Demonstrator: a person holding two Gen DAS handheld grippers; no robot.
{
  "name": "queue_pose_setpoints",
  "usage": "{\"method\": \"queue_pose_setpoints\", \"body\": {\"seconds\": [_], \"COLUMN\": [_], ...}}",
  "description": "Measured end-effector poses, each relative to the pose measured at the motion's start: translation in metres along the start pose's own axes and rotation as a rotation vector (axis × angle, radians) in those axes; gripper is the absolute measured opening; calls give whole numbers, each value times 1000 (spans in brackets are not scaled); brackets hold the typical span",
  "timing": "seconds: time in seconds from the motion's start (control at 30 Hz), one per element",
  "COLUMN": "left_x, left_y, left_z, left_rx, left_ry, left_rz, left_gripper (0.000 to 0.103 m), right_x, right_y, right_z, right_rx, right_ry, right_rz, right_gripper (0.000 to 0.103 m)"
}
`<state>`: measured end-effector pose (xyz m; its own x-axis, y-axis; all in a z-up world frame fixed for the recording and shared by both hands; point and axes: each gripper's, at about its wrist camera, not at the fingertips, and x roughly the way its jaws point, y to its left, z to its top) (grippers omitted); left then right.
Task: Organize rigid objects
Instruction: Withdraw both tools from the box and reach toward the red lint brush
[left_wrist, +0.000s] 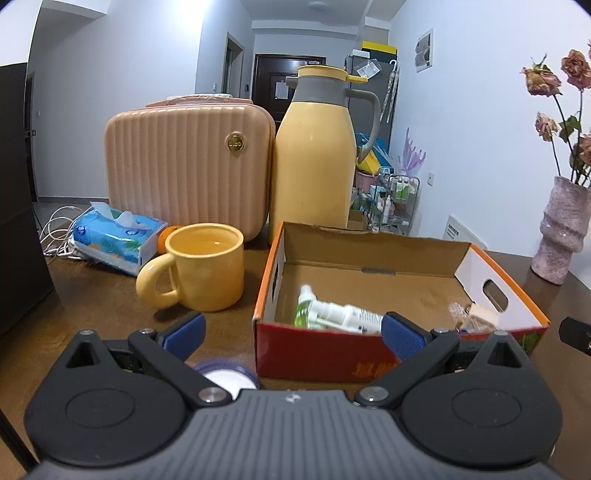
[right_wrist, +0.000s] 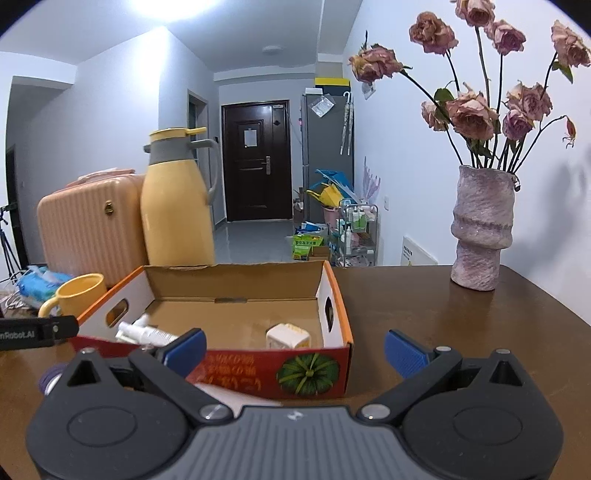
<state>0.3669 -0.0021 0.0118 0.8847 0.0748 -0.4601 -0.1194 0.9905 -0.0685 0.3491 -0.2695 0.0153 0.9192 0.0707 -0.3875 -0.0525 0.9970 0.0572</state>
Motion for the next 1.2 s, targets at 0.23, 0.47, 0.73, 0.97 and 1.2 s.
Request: {"method": "queue_pose_setpoints", "body": {"seconds": [0.23,0.47,0.73,0.97,1.2], "left_x": [-24,-42,-45,-36,-33], "left_y": [2,0,1,4,8], "left_z": [-15,-33,-42,-44,-48], "left_rx": [16,50,65,70,88], "left_ry": [16,44,67,105,131], "left_rz": [-14,-31,-36,-48,-56], "left_gripper": [103,103,103,103,103], "right_x": [-31,-53,-57,-42,-32], "right_y": [6,8,11,24,34], "right_z": [-19,-38,-47,-62,-75], "right_rx": [-6,-20,-51,-96,-110], "right_ry": [7,34,74,215,309], "right_rz": [16,21,28,95,105], "right_gripper": [103,103,103,103,90]}}
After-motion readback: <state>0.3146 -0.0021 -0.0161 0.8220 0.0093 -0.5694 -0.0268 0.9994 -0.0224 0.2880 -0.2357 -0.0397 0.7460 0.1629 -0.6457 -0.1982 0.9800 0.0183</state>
